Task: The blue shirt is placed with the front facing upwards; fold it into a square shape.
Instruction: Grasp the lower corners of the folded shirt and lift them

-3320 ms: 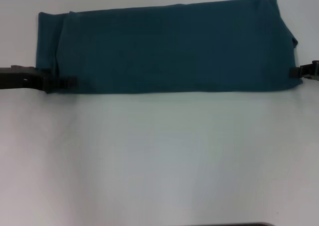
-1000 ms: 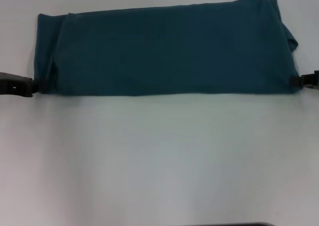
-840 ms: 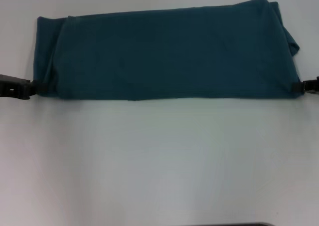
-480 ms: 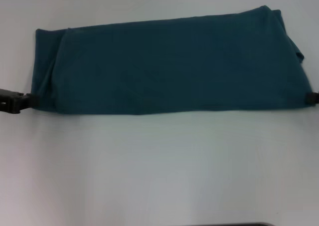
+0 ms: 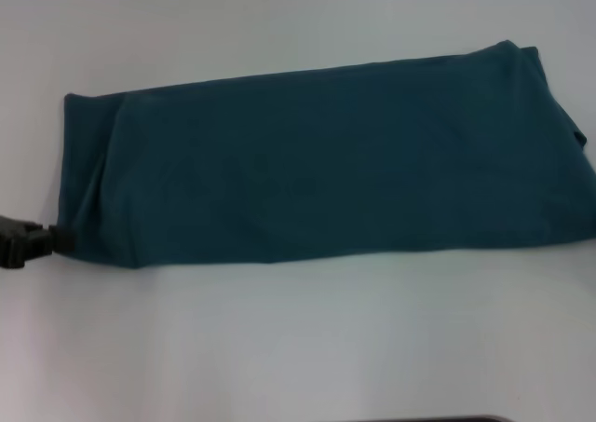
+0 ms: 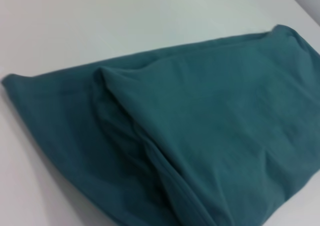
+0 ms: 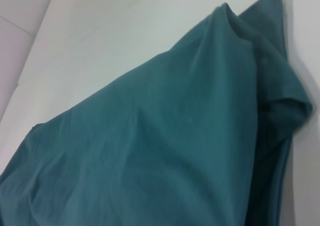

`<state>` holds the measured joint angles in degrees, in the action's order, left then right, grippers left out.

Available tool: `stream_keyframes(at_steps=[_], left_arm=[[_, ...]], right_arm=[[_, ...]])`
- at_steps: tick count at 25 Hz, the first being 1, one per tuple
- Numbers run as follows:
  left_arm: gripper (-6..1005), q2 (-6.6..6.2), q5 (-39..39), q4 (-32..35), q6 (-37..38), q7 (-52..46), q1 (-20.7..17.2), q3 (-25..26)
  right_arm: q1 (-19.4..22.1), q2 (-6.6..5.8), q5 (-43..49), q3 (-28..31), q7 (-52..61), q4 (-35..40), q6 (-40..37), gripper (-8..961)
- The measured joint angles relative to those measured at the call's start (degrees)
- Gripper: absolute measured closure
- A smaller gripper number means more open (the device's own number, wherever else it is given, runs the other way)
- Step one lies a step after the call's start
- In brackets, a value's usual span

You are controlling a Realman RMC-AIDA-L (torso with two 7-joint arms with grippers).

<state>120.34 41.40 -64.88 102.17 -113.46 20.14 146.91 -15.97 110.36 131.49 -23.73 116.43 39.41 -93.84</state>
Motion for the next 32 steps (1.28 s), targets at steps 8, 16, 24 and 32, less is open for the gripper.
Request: stream_keyframes(at_steps=[8,16,24,32], left_arm=[[1001,-0.75,-0.14,0.63,2.86,0.39,-3.06,0.60],[1001,-1.76,-0.27,3.13,3.05,1.50,-5.16,1.78],[1000,-1.81,-0.95,4.14,3.29,2.48,-6.47,1.96],[1001,-2.01,-1.47,4.90,3.34,3.10,-6.60,1.98]], right_arm=[[3.36,0.17,0.08,0.25,-1.34,-0.03,-0.90,948],[5.09,0.46,0.09,1.61,-2.06,-0.53,-0.94,949],[5.60,0.79,0.25,1.51,-2.27,-0.74,-1.19,949],[5.77,0.98,0.29,1.17,-2.53,-1.38,-1.45,949]])
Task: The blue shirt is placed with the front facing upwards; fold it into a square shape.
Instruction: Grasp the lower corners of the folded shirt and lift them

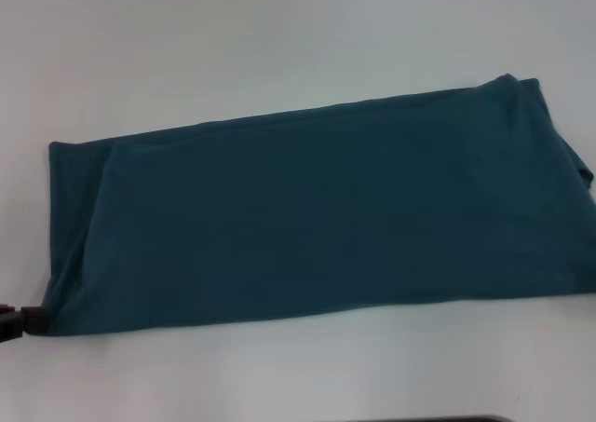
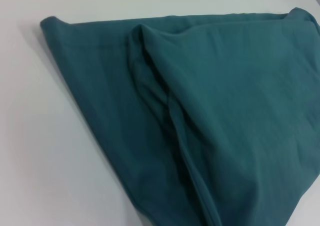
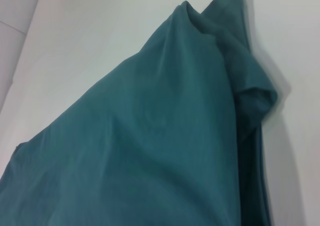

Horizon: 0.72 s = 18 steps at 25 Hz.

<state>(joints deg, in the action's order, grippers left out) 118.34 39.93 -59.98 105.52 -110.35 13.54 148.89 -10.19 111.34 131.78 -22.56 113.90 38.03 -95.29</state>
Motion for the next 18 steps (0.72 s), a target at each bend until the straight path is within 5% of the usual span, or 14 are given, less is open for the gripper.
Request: stream_keyframes(at_steps=[18], left_arm=[[998,-0.80,-0.03,-0.35,3.29,0.21,0.09,1.88]], right_arm=[[1.44,-0.72,1.38,2.26,-0.03,0.52,-3.93,947]])
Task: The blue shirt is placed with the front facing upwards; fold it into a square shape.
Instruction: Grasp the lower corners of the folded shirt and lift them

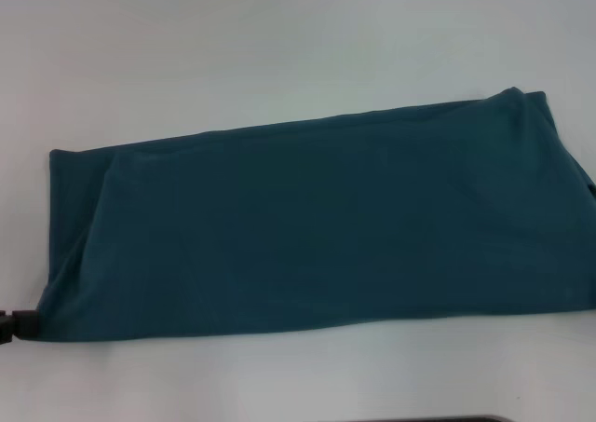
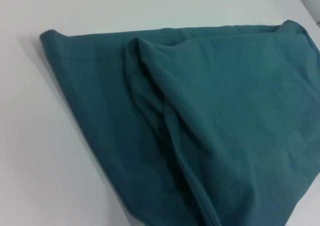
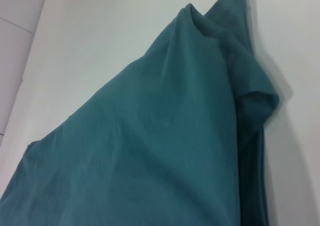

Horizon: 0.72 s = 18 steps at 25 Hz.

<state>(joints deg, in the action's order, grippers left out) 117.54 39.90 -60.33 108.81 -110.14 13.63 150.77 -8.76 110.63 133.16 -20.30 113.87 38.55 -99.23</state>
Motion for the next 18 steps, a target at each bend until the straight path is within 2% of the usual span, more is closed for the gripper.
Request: stream_keyframes(at_steps=[13,18], left_arm=[[997,0.01,-1.23,1.25,-0.51,1.32,-0.04,1.48],[983,-0.42,-1.00,1.27,-0.56,0.91,1.09,3.13]], right_arm=[[-0.57,0.50,1.46,0.02,-0.42,-0.05,0.90,944],[-1.34,0.20,1.19,0.18,-0.36,0.04,0.61,942]])
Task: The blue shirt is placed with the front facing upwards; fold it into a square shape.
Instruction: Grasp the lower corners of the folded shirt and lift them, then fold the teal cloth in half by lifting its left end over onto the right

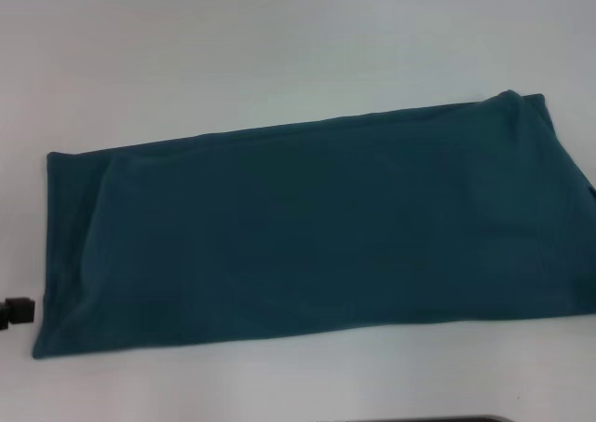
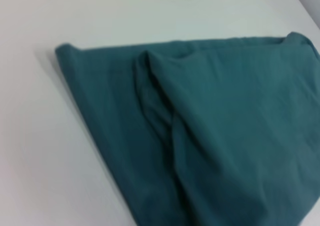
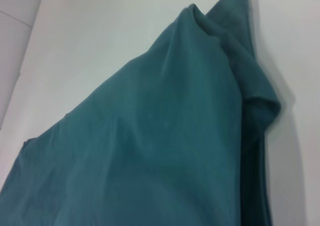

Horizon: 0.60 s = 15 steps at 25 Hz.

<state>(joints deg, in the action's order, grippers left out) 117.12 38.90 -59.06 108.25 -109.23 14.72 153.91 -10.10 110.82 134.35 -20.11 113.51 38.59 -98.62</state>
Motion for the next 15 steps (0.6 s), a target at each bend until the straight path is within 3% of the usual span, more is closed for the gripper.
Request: stream_keyframes(at_steps=[5,9,15], left_arm=[[918,-0.27,-0.53,0.29,-0.60,-1.07,1.75,0.17],[866,-0.52,-0.27,0.50,-2.50,-2.56,2.52,0.71],[711,-0.66,-0.05,1.66,-5.54,-2.93,6.47,8.37]], right_arm=[[-1.52,-0.75,-0.05,0.89,0.49,0.00,-1.25,941],[-2.58,-1.57,-0.11,4.14,0.56,0.02,-3.26,796],[-5.09,-3.11,-0.39,9.72,0.02,0.16,-4.83,517]])
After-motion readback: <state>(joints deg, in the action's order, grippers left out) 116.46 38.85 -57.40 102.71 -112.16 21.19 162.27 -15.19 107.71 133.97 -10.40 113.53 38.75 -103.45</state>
